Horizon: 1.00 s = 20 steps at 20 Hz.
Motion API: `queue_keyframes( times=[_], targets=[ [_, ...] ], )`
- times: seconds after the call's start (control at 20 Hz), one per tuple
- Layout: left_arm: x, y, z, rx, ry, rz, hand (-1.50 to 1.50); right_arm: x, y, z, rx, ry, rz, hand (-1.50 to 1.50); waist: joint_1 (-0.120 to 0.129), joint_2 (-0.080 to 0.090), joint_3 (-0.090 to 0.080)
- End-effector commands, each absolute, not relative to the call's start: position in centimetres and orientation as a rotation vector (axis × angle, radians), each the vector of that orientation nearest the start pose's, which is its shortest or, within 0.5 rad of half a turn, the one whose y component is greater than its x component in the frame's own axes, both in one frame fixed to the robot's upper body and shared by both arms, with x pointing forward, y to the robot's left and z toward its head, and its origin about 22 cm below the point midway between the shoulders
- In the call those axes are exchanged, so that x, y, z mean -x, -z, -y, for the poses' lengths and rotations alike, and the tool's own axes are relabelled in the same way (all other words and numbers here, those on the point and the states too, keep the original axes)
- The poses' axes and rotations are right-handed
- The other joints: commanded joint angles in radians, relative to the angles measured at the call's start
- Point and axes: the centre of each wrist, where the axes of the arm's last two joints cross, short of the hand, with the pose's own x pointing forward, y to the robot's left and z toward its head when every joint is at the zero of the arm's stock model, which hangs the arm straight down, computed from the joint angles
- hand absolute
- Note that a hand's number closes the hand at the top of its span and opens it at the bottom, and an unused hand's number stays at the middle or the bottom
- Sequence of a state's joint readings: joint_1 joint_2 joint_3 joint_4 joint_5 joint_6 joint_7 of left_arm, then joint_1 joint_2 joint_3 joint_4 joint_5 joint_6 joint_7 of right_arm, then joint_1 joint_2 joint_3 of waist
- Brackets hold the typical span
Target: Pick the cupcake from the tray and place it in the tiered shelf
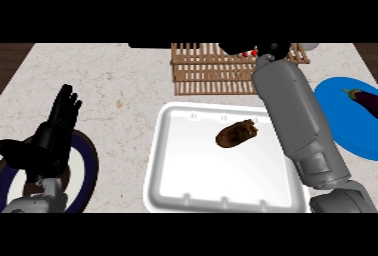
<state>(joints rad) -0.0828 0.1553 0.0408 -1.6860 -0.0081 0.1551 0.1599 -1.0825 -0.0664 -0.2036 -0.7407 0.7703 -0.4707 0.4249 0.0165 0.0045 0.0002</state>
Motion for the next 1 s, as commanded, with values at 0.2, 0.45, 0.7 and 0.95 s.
queue_keyframes(
  times=[0.2, 0.45, 0.7, 0.95],
  targets=[
    [-25.0, -5.7, -25.7, -0.241, -0.042, 1.616, 0.0, -44.4, -17.2, 14.1, 0.758, -0.022, 1.666, -1.5, -0.003, -0.003, 0.0],
    [-25.4, -4.7, -26.9, -0.249, -0.045, 1.606, 0.0, -43.3, -20.5, 15.3, 0.779, 0.1, 1.65, -1.5, -0.022, -0.009, -0.001],
    [-25.5, -4.1, -27.0, -0.242, -0.056, 1.602, 0.0, -42.2, -22.8, 21.4, 0.83, 0.235, 1.584, -1.5, -0.031, -0.01, -0.001],
    [-25.9, -6.9, -27.4, -0.27, -0.061, 1.599, 0.0, -37.6, -22.2, 26.6, 0.833, 0.257, 1.533, -1.5, -0.041, -0.014, 0.0]
  ],
)
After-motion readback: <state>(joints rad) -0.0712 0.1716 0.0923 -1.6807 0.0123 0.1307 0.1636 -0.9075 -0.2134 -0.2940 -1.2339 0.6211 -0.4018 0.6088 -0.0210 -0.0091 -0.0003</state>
